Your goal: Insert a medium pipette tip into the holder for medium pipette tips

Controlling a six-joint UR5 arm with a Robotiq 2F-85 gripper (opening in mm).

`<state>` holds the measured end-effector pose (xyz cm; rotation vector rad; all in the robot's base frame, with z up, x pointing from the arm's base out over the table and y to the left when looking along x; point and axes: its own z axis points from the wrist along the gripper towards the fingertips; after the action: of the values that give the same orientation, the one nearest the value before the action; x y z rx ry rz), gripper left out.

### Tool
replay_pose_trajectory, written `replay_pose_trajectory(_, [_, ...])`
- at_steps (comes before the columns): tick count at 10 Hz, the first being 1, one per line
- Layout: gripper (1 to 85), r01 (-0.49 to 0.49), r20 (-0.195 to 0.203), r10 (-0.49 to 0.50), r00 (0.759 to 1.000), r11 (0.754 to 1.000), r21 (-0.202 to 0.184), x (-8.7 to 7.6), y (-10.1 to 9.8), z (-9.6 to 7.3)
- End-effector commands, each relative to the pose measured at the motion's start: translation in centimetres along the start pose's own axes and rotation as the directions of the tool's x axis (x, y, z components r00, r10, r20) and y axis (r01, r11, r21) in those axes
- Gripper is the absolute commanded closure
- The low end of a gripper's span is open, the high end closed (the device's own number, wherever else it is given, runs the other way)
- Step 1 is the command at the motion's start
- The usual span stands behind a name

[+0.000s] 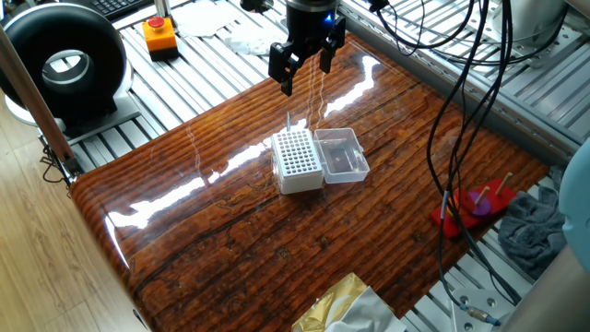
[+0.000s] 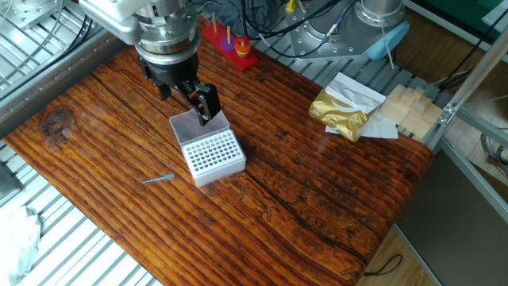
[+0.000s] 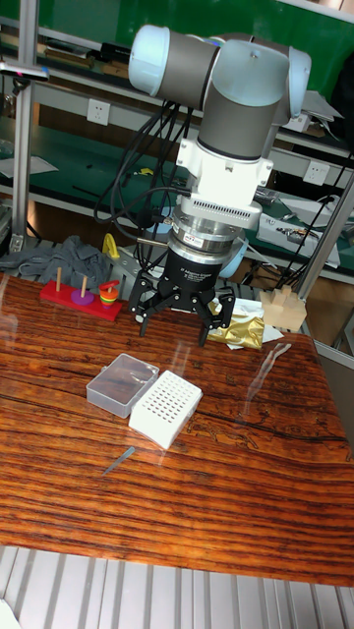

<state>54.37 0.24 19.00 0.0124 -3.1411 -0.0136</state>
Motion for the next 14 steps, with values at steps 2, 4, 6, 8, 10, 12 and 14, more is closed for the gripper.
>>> replay_pose_trajectory(2, [84.7, -0.149, 0.241, 0.153, 0.958, 0.988, -0.037, -6.28, 0.67, -0.54])
replay_pose_trajectory(4, [84.7, -0.158, 0.240, 0.160, 0.958, 0.987, -0.028, -6.13, 0.71, -0.48])
replay_pose_trajectory(6, [84.7, -0.169, 0.243, 0.172, 0.955, 0.985, -0.032, -6.24, 0.71, -0.41])
replay_pose_trajectory(8, [84.7, -0.172, 0.242, 0.176, 0.954, 0.984, -0.036, -6.25, 0.77, -0.39])
replay_pose_trajectory(10, [84.7, -0.172, 0.242, 0.175, 0.954, 0.984, -0.034, -6.26, 0.73, -0.38])
replay_pose_trajectory(12, [84.7, -0.175, 0.242, 0.178, 0.954, 0.984, -0.035, -6.26, 0.73, -0.35])
replay_pose_trajectory(14, [84.7, -0.184, 0.246, 0.188, 0.951, 0.982, -0.039, -6.38, 0.77, -0.39])
